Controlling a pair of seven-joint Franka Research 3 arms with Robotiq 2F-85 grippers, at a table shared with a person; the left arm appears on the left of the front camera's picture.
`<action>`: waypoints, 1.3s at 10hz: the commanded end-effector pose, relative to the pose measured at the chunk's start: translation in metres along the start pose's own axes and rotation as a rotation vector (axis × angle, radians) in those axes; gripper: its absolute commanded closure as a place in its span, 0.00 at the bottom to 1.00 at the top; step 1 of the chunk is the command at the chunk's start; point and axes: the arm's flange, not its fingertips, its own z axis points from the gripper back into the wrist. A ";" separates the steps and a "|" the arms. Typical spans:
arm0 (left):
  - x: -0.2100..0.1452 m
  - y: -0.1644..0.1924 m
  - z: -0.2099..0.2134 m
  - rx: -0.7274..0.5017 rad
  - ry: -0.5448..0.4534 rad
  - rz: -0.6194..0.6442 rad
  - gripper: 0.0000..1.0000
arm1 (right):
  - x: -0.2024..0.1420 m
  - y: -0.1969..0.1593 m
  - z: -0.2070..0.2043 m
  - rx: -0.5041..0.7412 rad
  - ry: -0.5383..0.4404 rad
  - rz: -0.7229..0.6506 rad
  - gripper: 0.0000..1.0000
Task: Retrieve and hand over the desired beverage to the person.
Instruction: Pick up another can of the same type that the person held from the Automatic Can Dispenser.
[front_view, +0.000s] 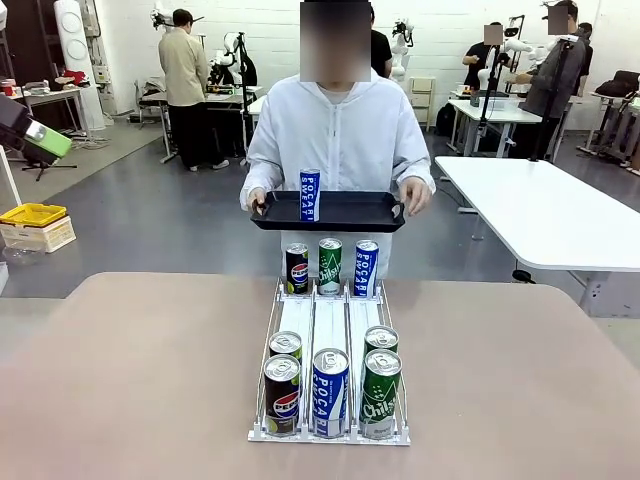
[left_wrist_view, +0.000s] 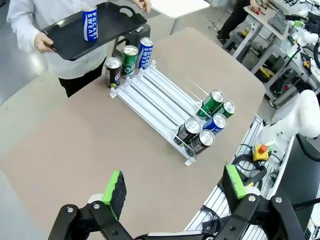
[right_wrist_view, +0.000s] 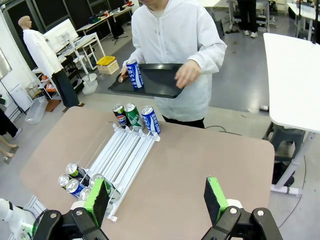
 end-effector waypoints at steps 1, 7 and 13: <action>0.001 0.001 0.000 -0.018 -0.016 -0.006 0.00 | 0.001 0.000 -0.003 0.027 -0.003 0.001 0.00; 0.001 0.001 0.000 -0.018 -0.016 -0.006 0.00 | 0.001 0.000 -0.003 0.027 -0.003 0.001 0.00; 0.001 0.001 0.000 -0.018 -0.016 -0.006 0.00 | 0.001 0.000 -0.003 0.027 -0.003 0.001 0.00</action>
